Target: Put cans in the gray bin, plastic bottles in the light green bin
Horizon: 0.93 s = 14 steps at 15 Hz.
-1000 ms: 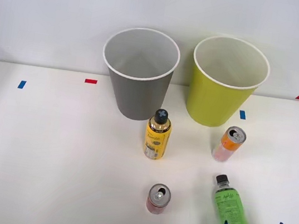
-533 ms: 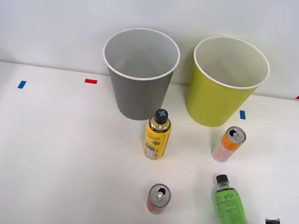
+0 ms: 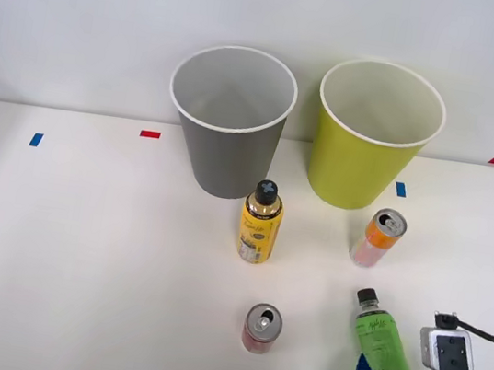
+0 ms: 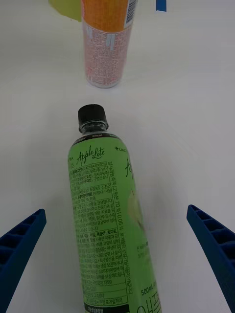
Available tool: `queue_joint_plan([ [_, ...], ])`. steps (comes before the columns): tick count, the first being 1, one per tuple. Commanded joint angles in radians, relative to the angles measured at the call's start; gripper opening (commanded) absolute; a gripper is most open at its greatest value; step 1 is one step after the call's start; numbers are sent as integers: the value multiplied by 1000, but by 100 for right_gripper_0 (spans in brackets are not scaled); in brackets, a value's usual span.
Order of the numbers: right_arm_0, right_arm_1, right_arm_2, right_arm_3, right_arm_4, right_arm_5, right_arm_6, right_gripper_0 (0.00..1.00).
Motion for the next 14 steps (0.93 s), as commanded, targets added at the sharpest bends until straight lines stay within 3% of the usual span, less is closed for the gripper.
queue_joint_plan([
  [1, -158, -6, 7, 0, 7, 215, -26, 100],
  [5, -292, -78, 25, 0, -18, 401, -147, 100],
  [8, -345, -138, 36, 0, -65, 431, -239, 100],
  [14, -453, -174, 68, 0, -78, 559, -231, 100],
])
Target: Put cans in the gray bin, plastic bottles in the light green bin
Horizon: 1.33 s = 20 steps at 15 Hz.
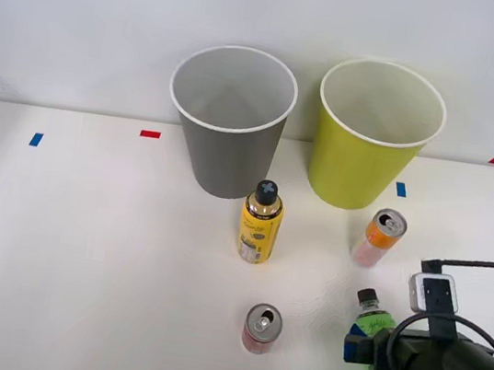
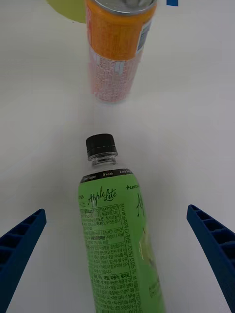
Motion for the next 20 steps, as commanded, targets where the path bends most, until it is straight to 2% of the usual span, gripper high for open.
queue_joint_plan([
  [1, -37, -10, 12, 0, 0, 75, 2, 100],
  [3, -63, -6, 35, 9, 1, 75, -10, 100],
  [6, -115, 6, 42, 96, 1, 78, -18, 100],
  [9, -163, 10, 49, 105, 18, 213, -21, 100],
  [12, -167, -11, 61, 125, 7, 222, -30, 100],
  [20, -250, 24, 78, 270, 4, 220, -38, 100],
])
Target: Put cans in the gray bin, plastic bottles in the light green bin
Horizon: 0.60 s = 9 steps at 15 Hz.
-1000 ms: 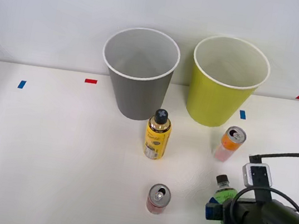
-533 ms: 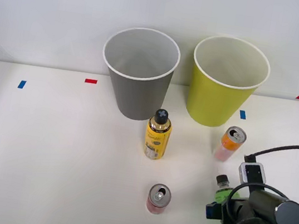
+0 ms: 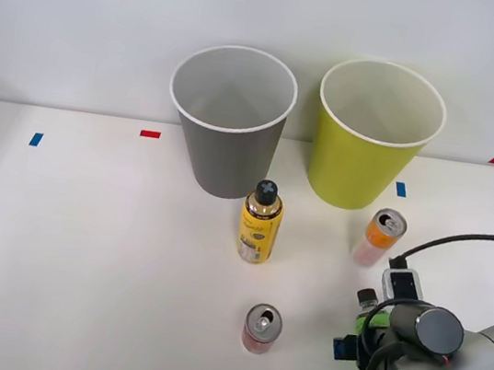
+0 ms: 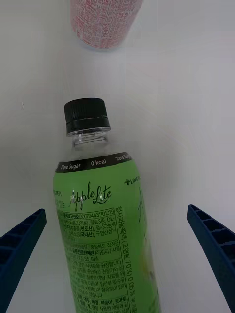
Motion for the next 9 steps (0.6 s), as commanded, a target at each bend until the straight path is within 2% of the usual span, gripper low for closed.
queue_joint_plan([
  [1, -31, 7, 6, 44, -5, 0, -3, 100],
  [9, -74, 15, 25, 139, 7, 0, -4, 100],
])
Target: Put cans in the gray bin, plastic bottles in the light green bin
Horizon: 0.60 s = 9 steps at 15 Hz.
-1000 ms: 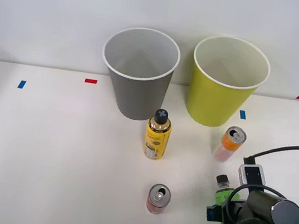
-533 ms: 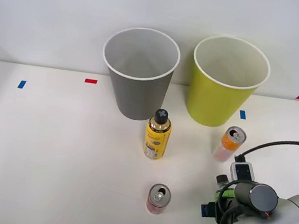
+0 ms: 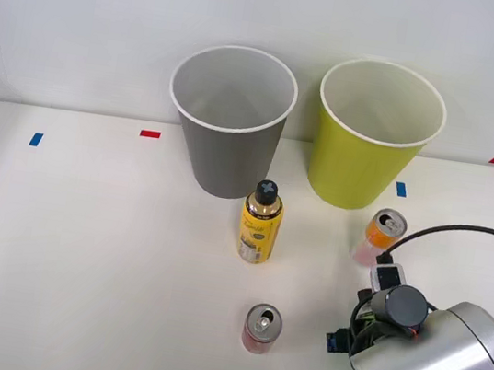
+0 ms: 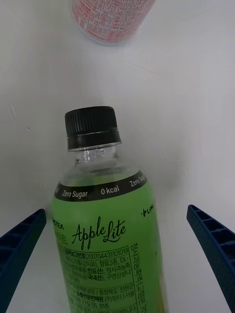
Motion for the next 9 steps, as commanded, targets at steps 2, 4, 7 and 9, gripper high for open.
queue_joint_plan([
  [2, 0, 0, 9, 36, 21, 0, 6, 100],
  [4, -2, -2, 10, 53, 35, -6, 5, 100],
  [7, 0, 1, 13, 76, 38, -32, 0, 100],
  [9, 0, 1, 12, 76, 40, -32, 1, 47],
])
